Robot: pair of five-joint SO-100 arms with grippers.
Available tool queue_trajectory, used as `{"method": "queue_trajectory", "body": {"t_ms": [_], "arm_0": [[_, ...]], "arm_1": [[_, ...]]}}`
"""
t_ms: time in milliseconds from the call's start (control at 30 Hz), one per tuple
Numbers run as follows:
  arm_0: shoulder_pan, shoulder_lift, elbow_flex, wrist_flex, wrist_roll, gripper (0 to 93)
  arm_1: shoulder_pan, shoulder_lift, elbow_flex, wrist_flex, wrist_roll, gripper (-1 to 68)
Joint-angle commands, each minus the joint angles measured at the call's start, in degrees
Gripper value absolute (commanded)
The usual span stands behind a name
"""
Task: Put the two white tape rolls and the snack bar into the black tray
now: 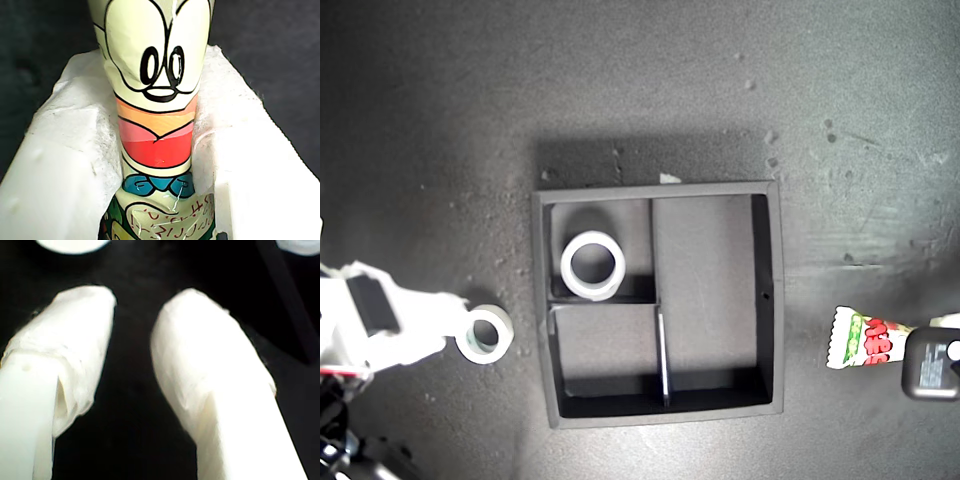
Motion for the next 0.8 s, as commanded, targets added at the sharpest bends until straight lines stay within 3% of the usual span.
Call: {"method": "queue_trajectory", "body": {"t_ms": [0, 400, 767], "arm_0": [[3.5, 1.9, 2.7, -4.7, -2.1, 5.9], [6.9, -12.6, 5.6, -17.5, -2.6, 6.3], [8.2, -19.1, 10.2, -24.3, -7.4, 6.8]], "arm_1": [[5.6, 1.1, -5.1, 1.2, -27.6, -0.5], [17.3, -0.4, -9.6, -17.9, -81.7, -0.4], [19.6, -19.4, -29.1, -20.0, -102.2, -0.4]]}}
